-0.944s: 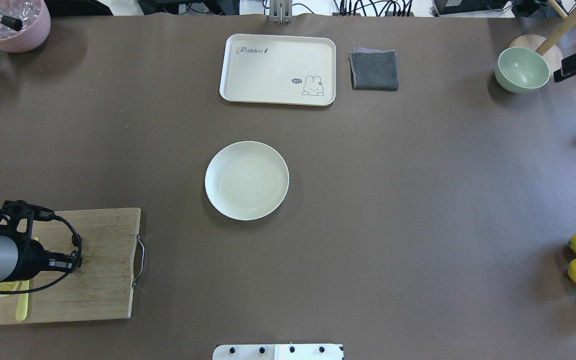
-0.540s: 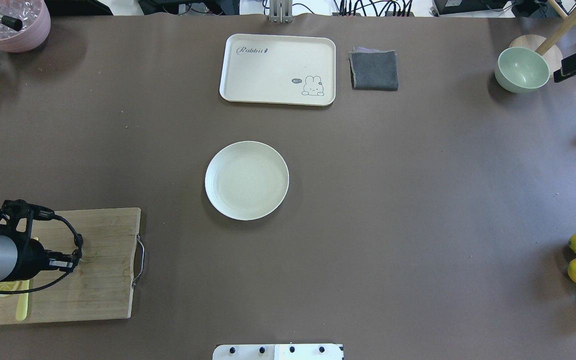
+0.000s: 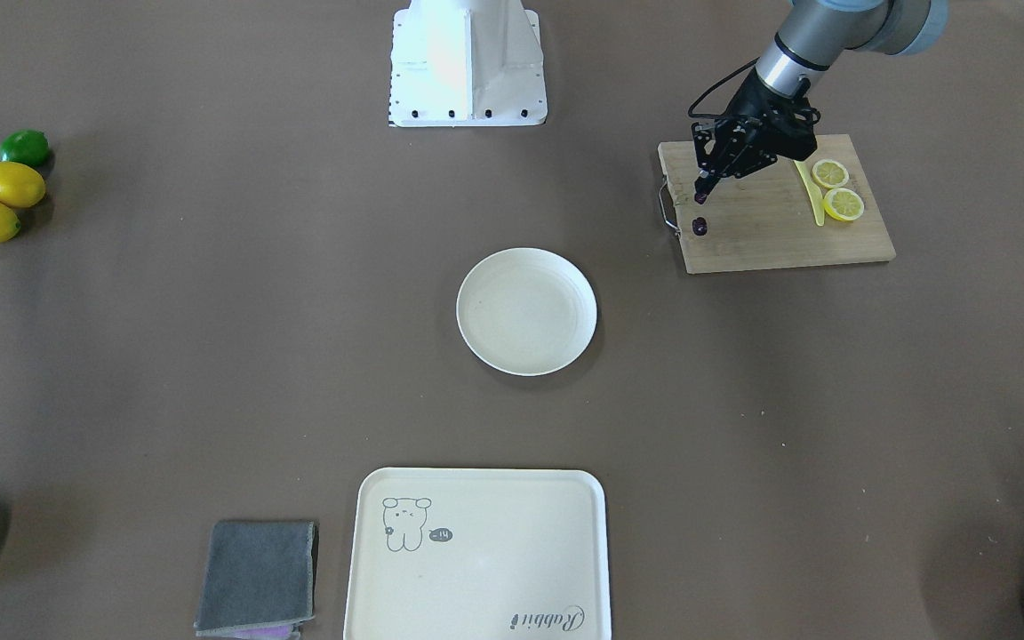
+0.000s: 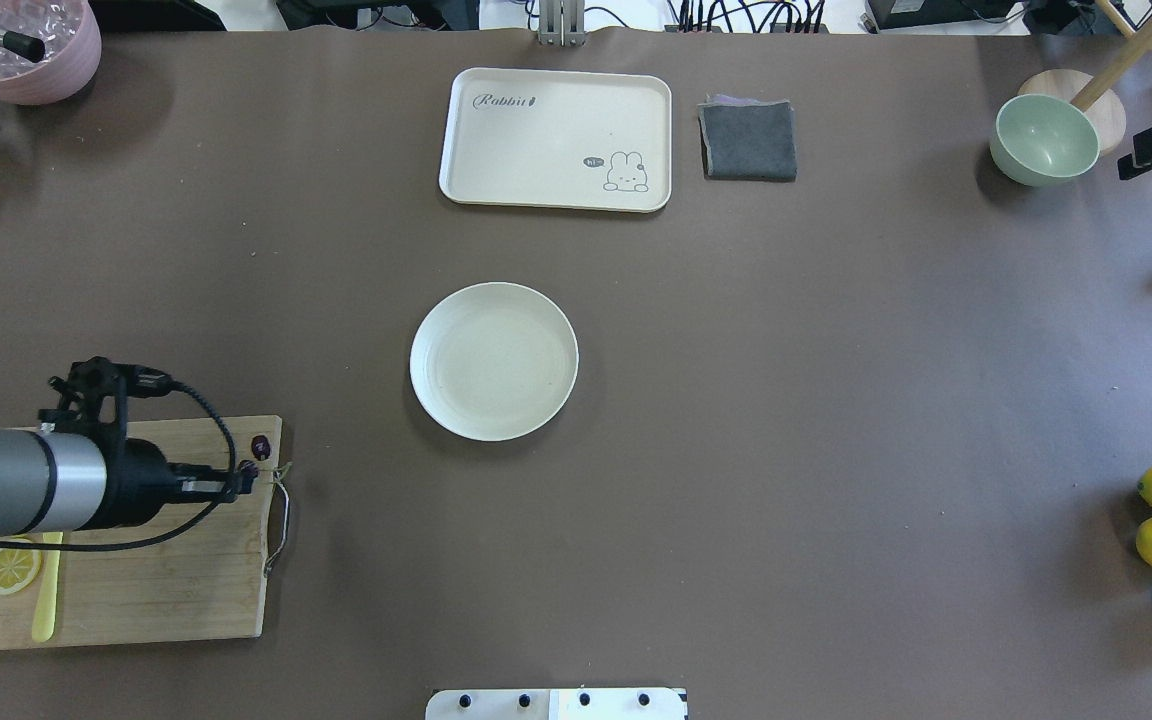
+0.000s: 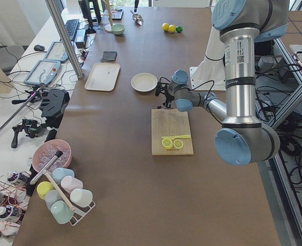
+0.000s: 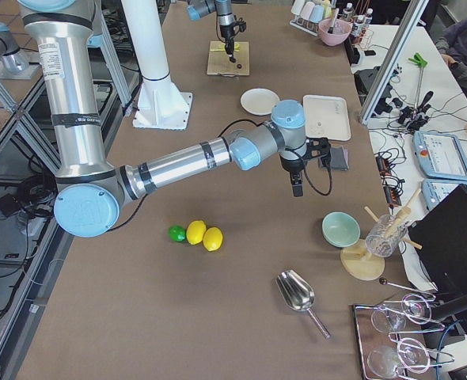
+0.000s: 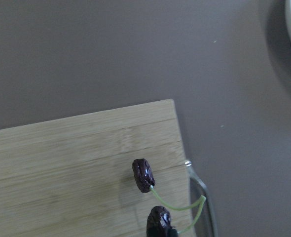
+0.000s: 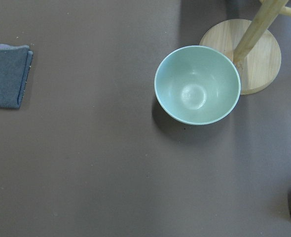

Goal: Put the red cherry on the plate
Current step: 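Carry the cherries with the left gripper over the white plate and lower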

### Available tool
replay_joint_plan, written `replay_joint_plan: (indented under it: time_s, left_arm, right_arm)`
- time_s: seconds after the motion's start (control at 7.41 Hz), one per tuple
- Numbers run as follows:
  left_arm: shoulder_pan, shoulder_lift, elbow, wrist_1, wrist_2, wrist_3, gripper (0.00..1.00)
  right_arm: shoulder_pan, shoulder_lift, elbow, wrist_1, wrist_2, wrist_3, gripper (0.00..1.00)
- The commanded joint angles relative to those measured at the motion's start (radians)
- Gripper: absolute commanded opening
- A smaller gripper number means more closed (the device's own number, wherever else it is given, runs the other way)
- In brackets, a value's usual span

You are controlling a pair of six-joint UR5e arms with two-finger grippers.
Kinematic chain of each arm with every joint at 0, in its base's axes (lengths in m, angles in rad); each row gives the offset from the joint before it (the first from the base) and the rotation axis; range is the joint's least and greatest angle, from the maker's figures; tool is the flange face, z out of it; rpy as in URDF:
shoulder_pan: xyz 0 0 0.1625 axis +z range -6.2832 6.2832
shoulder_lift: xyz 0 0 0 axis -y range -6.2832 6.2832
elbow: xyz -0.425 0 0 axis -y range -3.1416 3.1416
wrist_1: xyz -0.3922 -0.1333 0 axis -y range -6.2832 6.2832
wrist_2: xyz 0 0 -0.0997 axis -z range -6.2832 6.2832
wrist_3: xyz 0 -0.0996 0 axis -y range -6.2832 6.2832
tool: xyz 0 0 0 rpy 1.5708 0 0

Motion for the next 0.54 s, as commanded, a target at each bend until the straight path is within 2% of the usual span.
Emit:
replay_joint_plan:
  time_s: [0.0,0.13,0.4]
  left_arm:
    - [-0.012,-0.259,0.134,0.004,0.067,-0.143,0.0]
    - [-0.01,-0.368,0.217,0.007,0.098,-0.168,0.0]
    - [0.002,-0.486,0.311,0.01,0.17,-0.251,0.0]
  right_arm:
    - [0.001,-0.005,0.0,0.001,0.0,0.002,1.0]
    - [0.001,-0.01,0.0,0.002,0.002,0.005,1.0]
    - [0.001,-0.016,0.002,0.002,0.002,0.008,1.0]
